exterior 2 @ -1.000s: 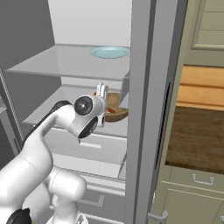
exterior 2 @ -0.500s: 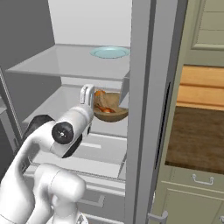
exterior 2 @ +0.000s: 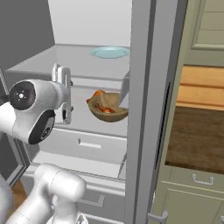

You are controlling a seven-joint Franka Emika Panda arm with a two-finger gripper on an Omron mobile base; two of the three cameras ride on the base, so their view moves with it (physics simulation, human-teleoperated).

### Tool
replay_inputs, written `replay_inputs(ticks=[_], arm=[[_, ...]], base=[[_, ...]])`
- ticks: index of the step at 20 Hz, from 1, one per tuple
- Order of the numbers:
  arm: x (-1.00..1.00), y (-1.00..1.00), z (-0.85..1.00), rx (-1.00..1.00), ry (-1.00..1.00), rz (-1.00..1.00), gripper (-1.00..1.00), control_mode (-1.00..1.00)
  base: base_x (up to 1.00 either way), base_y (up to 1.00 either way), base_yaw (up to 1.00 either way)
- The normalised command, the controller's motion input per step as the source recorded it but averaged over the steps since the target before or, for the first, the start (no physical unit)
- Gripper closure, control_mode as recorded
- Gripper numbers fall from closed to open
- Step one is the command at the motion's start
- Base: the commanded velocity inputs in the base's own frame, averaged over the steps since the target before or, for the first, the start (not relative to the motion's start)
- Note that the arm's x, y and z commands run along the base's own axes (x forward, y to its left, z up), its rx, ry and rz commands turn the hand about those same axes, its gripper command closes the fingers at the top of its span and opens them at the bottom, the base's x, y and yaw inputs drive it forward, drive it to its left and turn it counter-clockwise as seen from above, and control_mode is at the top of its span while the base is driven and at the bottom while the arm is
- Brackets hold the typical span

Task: Pick the chicken drumstick and sweet potato from their plates and place them in the bowl. Then put the bowl in the fridge.

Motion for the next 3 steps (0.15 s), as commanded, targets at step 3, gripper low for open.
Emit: replay_inputs(ticks=[3], arm=[[-0.32, 0.03, 0.10, -0.14, 0.93, 0.06, -1.00, -1.00]], base=[[0.00, 0.00, 0.00]])
